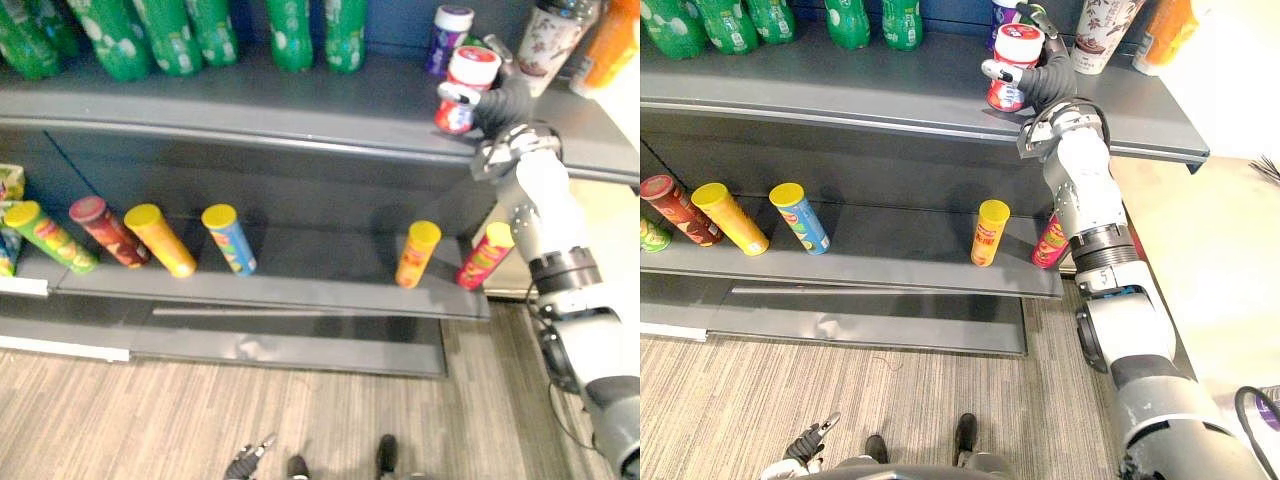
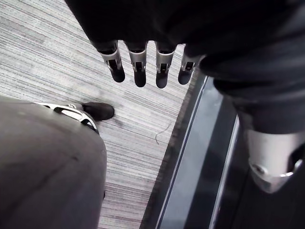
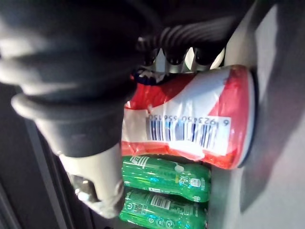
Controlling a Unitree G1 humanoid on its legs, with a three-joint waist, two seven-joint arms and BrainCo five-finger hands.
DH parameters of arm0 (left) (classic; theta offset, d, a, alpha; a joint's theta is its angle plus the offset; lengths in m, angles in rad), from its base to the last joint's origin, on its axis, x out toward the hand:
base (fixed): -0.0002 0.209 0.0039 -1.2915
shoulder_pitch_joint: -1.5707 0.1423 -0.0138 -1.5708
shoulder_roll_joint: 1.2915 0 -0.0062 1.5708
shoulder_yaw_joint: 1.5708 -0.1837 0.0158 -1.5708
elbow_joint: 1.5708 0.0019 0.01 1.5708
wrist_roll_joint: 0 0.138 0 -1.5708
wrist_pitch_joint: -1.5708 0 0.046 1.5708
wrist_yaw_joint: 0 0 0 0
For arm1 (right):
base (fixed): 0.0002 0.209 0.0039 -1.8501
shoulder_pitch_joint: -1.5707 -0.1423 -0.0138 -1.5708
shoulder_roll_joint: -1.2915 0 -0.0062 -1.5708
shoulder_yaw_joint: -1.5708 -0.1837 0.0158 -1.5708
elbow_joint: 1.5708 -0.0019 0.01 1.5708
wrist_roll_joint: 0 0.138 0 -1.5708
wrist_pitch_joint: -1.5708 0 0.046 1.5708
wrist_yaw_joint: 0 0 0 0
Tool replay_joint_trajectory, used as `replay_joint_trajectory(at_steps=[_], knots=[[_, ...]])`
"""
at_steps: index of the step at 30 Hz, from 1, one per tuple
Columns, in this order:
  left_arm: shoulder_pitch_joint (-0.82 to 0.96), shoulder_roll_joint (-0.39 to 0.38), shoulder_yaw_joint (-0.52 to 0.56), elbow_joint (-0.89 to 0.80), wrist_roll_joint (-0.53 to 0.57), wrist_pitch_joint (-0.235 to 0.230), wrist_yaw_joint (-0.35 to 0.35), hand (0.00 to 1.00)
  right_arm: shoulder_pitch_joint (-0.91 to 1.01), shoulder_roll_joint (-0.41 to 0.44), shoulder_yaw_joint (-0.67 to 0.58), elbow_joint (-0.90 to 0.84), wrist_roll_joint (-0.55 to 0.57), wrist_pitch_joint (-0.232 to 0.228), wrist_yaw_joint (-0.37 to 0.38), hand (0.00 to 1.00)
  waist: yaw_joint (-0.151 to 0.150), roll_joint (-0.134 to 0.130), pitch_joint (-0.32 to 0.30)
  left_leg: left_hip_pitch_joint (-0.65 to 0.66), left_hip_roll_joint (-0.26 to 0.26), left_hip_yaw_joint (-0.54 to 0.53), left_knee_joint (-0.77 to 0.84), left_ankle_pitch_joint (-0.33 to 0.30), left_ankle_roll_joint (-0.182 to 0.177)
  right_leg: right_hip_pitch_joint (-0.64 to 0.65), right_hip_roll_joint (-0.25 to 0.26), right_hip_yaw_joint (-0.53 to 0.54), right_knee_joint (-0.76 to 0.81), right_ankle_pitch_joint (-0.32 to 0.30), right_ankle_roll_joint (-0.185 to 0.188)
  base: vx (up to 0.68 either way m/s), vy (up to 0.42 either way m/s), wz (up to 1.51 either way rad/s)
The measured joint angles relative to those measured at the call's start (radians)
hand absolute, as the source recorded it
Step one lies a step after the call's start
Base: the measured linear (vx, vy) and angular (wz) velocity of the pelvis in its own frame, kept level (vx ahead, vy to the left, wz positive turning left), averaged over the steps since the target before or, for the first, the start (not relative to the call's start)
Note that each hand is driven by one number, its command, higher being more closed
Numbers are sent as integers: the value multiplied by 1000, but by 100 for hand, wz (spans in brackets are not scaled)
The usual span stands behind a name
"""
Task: Put the gum and the chips on the shelf.
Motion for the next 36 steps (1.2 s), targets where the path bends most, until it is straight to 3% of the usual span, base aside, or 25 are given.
replay_joint_trajectory(at_steps=[14,19,28,33,36], knots=[[1,0,3,-7,0,0,1,0,-22,0,-49,39,3,13,-4,0,-1,-6,3,-3,3,2,0,8,-3,-6,3,0,-1,5,-1,0,0,0],[2,-1,9,-9,1,0,2,0,-18,-2,-93,-25,-1,11,-35,0,-2,-6,4,-4,4,4,0,7,-3,-7,4,2,-1,6,0,0,0,0],[5,-6,42,-8,7,0,14,0,49,-22,-236,-360,-40,-106,-91,0,-19,-8,3,4,5,11,2,5,-6,0,5,9,-1,14,-8,0,0,-1],[5,-9,43,-8,10,0,36,0,234,-12,-293,-530,-40,-127,-96,0,-24,-8,3,15,7,32,0,4,-8,1,10,26,-1,14,-7,1,-4,-11],[7,-11,50,-7,10,0,42,0,438,51,-356,-702,-40,-164,-92,0,-27,-7,2,19,10,39,0,3,-9,0,13,32,-1,10,-2,10,-10,-7]])
